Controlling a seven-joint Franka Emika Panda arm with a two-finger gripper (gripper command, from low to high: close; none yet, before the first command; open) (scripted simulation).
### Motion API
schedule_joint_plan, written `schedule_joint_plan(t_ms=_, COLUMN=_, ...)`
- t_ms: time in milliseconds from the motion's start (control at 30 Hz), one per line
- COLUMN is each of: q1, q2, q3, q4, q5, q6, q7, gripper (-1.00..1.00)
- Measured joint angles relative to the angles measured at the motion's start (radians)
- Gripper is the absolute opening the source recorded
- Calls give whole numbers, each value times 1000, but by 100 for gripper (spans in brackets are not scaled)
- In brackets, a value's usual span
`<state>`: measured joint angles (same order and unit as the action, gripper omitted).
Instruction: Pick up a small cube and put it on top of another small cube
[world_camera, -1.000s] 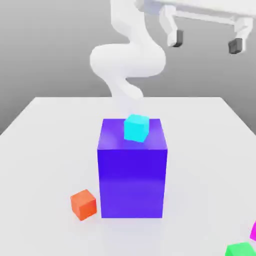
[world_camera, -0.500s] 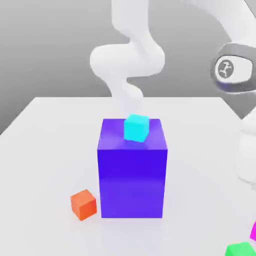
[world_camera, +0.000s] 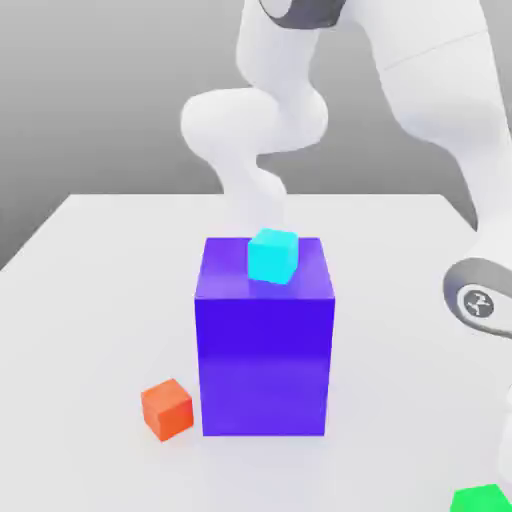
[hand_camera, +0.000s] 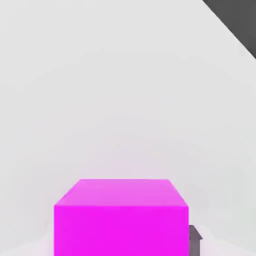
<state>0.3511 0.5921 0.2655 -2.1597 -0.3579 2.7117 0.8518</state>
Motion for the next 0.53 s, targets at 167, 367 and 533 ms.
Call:
schedule_joint_plan(t_ms=167, q1=-51, q2=-135, q3=62, q4=-33, q5=75, q6=-102, q7=-53, gripper=-100)
schedule_joint_plan(t_ms=367, q1=-170, q2=-161, q3=2, q4=44, q5=168, q6=-187, q7=-100, gripper=-100)
schedule_joint_plan(t_ms=533, q1=-159, q2=-103, q3=-20, q4=51, q5=147, q6=-137, q7=-85, gripper=100)
